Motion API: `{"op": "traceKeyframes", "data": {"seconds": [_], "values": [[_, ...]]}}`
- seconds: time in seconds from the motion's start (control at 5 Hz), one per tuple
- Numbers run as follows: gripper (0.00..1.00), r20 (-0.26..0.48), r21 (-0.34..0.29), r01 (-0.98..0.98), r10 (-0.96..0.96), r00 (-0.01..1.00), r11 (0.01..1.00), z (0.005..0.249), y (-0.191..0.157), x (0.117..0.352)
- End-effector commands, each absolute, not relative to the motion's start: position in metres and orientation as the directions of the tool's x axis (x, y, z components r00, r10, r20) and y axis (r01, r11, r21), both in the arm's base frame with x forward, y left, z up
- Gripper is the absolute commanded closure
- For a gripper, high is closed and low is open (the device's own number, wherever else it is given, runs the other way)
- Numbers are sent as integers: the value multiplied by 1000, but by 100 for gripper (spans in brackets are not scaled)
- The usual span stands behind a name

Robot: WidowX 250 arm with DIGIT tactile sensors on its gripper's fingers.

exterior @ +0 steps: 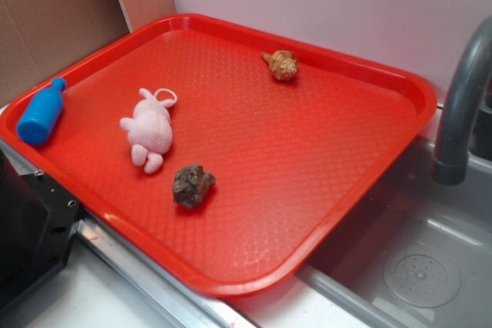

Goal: Grab the shell.

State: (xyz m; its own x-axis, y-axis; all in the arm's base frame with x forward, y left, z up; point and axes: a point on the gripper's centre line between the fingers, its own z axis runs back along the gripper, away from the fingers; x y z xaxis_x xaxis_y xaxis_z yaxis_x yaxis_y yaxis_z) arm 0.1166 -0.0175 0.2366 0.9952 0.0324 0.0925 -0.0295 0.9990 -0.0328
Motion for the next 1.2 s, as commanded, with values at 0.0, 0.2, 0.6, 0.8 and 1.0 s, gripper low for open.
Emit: {"op": "traceKeyframes", "data": {"seconds": [0.0,0.2,0.6,0.8,1.0], "values": [[0,92,-33,-29,32,995,999,237,-17,117],[0,40,-184,-127,137,990,975,190,-12,167],[0,-46,-66,-363,361,932,929,143,7,208],[0,-46,-66,-363,361,932,929,143,7,208],[0,-46,-66,-363,361,932,929,143,7,208]]}}
